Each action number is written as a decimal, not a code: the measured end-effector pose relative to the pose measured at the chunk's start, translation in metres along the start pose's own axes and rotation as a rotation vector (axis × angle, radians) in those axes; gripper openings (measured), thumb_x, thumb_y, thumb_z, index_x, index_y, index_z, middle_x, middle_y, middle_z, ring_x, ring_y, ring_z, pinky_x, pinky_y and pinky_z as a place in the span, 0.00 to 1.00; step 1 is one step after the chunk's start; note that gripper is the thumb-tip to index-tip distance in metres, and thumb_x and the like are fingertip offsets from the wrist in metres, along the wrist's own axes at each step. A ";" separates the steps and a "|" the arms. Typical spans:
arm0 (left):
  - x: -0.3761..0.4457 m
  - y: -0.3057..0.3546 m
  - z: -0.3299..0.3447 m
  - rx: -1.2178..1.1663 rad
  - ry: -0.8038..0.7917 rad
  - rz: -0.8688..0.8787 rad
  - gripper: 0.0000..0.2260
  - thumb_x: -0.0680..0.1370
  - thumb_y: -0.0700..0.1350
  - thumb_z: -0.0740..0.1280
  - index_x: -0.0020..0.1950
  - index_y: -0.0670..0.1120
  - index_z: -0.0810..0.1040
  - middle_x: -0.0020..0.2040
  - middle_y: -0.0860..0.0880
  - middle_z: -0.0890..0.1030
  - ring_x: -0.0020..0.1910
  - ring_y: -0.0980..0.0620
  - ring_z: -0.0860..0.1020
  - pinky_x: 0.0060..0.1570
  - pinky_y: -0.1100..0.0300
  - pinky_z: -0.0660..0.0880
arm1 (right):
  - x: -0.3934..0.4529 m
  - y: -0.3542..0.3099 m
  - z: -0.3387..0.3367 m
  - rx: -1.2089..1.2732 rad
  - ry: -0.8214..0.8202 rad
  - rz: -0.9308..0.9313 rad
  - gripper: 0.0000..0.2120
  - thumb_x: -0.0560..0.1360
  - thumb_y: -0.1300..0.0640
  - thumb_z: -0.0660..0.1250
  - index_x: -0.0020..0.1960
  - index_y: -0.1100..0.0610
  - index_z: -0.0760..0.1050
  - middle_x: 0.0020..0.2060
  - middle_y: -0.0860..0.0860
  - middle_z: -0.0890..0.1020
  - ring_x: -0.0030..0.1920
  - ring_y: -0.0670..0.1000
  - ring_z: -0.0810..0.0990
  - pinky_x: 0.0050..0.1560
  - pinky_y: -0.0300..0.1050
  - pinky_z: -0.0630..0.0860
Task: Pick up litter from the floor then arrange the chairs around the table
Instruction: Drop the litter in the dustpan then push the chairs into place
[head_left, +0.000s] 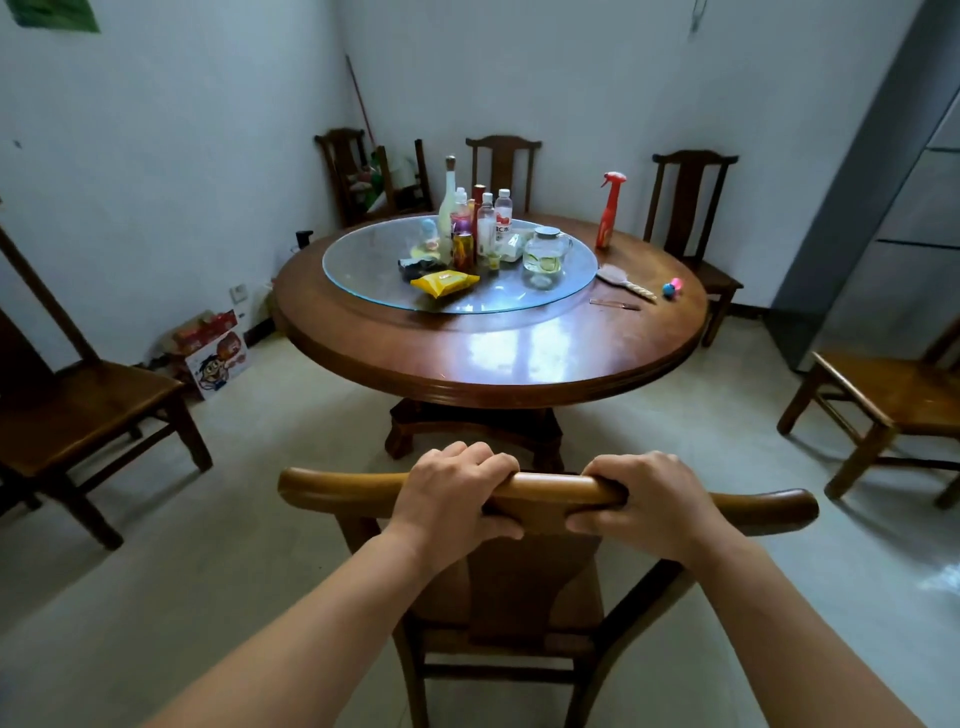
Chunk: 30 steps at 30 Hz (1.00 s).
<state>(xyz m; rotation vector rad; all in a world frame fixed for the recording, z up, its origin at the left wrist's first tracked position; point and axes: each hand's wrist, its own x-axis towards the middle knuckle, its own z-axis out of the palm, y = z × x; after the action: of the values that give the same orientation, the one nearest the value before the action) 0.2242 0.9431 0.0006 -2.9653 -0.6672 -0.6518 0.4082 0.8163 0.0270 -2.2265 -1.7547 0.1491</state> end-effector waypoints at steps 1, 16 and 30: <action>0.006 -0.004 0.002 -0.001 -0.014 -0.008 0.25 0.57 0.61 0.77 0.49 0.53 0.78 0.39 0.53 0.81 0.35 0.53 0.78 0.32 0.61 0.71 | 0.007 0.003 0.001 -0.008 0.013 0.008 0.18 0.61 0.35 0.70 0.44 0.45 0.77 0.33 0.42 0.78 0.37 0.45 0.77 0.38 0.42 0.72; 0.106 -0.090 0.048 0.068 -0.010 -0.164 0.27 0.56 0.60 0.78 0.52 0.54 0.78 0.43 0.52 0.81 0.39 0.45 0.78 0.40 0.51 0.72 | 0.136 0.036 0.025 -0.075 0.235 -0.050 0.22 0.61 0.32 0.64 0.43 0.48 0.75 0.39 0.45 0.81 0.40 0.50 0.80 0.37 0.45 0.75; 0.195 -0.126 0.089 0.064 0.069 -0.216 0.26 0.57 0.60 0.77 0.51 0.53 0.78 0.43 0.51 0.80 0.41 0.44 0.77 0.43 0.50 0.70 | 0.236 0.094 0.023 -0.099 0.340 -0.108 0.22 0.60 0.32 0.64 0.41 0.50 0.76 0.38 0.48 0.82 0.39 0.54 0.81 0.36 0.42 0.66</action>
<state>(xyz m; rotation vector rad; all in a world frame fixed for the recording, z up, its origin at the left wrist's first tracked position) 0.3665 1.1470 -0.0091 -2.8223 -0.9924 -0.7270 0.5484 1.0280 0.0020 -2.0657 -1.7165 -0.3281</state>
